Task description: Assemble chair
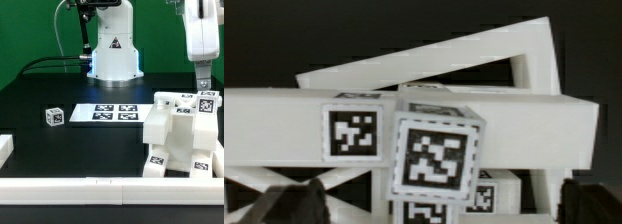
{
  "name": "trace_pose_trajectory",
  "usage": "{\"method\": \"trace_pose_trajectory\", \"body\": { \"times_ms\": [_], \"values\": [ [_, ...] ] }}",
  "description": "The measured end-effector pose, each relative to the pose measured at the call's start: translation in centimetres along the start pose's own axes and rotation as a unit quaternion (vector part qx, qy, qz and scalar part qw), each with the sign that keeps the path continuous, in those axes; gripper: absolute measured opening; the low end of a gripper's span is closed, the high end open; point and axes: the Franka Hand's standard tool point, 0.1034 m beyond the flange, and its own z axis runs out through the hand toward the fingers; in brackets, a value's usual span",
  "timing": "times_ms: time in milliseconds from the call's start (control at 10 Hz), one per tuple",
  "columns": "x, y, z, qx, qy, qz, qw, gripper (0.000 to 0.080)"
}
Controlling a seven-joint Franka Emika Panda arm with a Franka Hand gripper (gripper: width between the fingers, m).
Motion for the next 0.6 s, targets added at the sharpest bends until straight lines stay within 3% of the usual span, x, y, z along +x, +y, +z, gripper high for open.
{"method": "trace_pose_trajectory", "body": {
  "times_ms": [300, 500, 600],
  "values": [
    [0.7, 0.2, 0.1, 0.001, -0.003, -0.041, 0.999, 0.0649],
    [5.3, 1.8, -0.4, -0.007, -0.015, -0.085, 0.996, 0.0649],
    [6.6, 1.9, -0.9, -0.006, -0.017, -0.152, 0.988, 0.0649]
  ]
}}
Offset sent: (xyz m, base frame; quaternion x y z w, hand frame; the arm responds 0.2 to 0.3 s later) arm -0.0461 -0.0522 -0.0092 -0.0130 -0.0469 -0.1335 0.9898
